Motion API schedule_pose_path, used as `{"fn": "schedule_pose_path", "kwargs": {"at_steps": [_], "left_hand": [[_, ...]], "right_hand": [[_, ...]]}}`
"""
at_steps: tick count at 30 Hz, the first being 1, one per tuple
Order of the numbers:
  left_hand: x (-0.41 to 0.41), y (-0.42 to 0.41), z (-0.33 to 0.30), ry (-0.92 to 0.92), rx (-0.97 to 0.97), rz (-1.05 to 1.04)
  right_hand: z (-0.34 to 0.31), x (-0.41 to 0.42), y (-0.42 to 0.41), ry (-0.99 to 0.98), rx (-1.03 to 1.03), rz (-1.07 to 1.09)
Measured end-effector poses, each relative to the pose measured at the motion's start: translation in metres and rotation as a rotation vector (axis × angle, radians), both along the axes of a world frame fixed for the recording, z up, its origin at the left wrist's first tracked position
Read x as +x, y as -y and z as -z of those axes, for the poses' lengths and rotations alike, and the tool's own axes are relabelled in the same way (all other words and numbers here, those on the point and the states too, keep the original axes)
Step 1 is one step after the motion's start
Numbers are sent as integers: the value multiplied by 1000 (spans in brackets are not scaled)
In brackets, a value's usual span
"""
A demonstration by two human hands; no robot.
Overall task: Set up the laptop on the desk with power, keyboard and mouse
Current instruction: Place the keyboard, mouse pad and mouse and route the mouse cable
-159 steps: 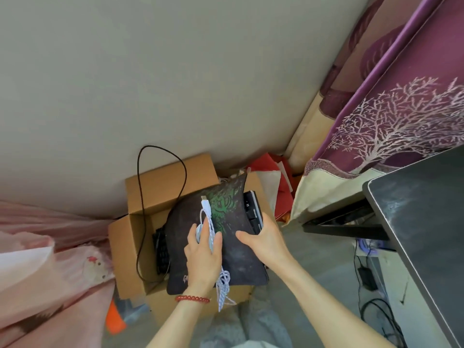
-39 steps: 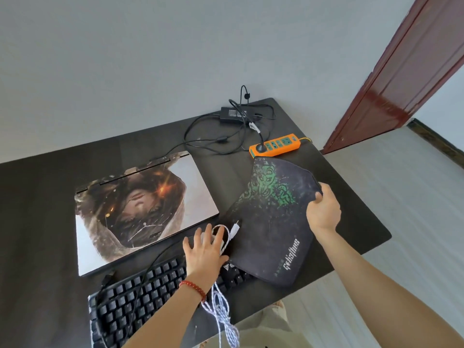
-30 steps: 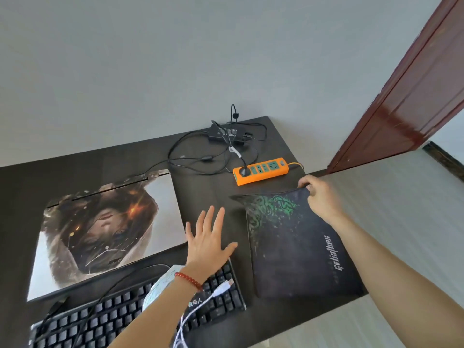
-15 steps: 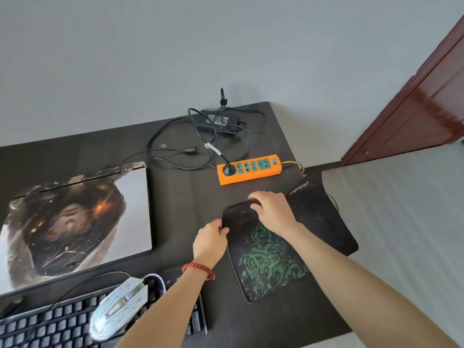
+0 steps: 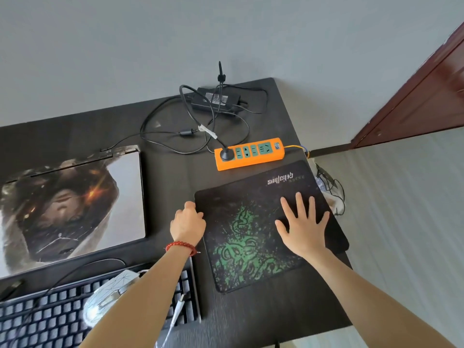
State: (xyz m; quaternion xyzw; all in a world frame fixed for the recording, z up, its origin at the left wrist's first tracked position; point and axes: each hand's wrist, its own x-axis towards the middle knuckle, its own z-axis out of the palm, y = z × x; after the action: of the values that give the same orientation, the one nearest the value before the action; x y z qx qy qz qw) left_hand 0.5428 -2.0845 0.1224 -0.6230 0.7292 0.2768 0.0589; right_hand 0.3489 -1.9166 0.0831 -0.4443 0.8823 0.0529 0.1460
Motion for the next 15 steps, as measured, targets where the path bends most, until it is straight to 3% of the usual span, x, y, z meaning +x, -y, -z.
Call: {"fn": "schedule_pose_path", "kwargs": {"at_steps": [7,12,15], "left_hand": [[-5,5,6,-72,-61,-85],[5,21,8,-65,-102,-55],[15,12,9,-68,-43,-4]], "right_hand": [[-9,24,-19,2,-37,-13],[-13,-5,-18,20,-90,299],[-7,0,-22,52,-79,311]]}}
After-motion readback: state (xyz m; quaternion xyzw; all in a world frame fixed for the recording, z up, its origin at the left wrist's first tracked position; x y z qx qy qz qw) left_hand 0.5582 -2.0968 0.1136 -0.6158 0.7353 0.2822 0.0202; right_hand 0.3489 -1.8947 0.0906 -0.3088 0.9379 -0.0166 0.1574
